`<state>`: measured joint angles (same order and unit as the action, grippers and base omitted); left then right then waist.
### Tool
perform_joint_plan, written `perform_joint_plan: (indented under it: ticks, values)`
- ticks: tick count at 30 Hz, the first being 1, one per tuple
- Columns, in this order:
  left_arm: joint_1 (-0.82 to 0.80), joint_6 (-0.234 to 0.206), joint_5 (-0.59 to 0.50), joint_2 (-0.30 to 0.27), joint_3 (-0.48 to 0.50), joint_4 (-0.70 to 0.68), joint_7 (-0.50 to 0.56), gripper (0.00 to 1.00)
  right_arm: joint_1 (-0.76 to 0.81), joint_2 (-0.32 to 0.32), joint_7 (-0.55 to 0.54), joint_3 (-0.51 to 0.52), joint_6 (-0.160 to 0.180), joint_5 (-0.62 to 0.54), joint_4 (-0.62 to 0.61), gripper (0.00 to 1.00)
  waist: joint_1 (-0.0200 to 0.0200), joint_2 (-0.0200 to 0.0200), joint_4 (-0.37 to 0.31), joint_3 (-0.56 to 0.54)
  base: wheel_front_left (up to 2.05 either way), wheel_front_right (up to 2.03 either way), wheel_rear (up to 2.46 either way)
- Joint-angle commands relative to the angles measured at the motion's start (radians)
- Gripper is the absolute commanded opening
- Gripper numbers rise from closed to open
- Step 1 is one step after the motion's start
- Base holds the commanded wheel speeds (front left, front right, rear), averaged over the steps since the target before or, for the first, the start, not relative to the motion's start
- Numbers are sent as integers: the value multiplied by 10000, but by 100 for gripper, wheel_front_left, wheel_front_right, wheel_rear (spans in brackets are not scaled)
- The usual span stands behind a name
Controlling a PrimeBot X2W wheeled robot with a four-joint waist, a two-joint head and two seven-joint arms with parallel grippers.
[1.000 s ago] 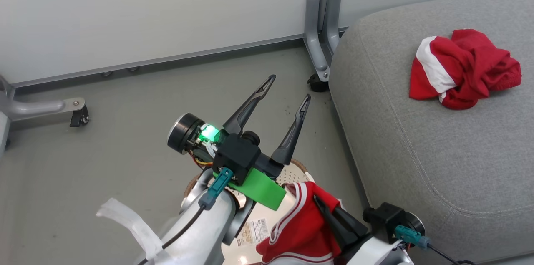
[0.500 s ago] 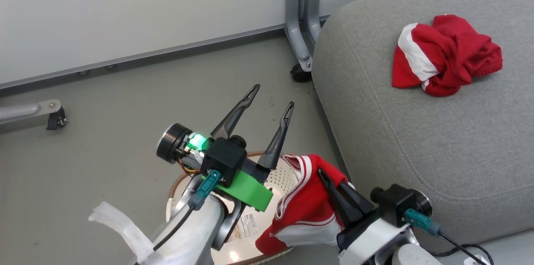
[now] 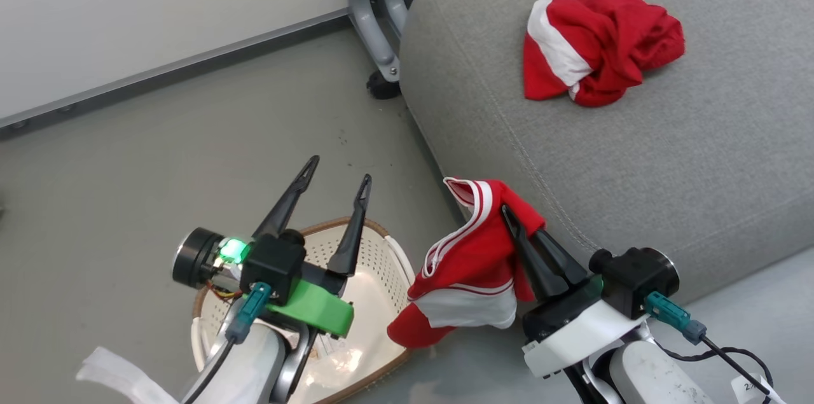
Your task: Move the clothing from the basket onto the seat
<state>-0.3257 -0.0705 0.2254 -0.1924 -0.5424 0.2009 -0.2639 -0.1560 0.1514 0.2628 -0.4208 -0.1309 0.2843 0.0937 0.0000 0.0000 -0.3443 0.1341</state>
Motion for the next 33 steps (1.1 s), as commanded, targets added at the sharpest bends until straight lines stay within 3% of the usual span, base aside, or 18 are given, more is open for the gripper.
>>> perform_joint_plan:
  ticks: [1, 10, 24, 33]
  values:
    - [231, -76, -107, -142, 200, -57, -2, 100, 39, -56, 29, 82, 3, -81, -103, 0, 0, 0, -707, 454, 0, 0, 0]
    - [1388, -93, -669, -645, 972, -854, -2, 100, 541, -193, 30, 495, 3, -233, -690, 0, 0, 0, -1943, 752, 0, 0, 0]
    - [1597, 685, -1345, -760, 1180, -816, -3, 100, 1661, -433, 28, 1936, 3, -459, -1826, 0, 0, 0, -2126, 1297, 0, 0, 0]
    - [1400, 963, -1463, -816, 1271, -809, -3, 100, 163, -540, 30, 2690, 3, -364, -2202, 0, 0, 0, -2044, 2484, 0, 0, 0]
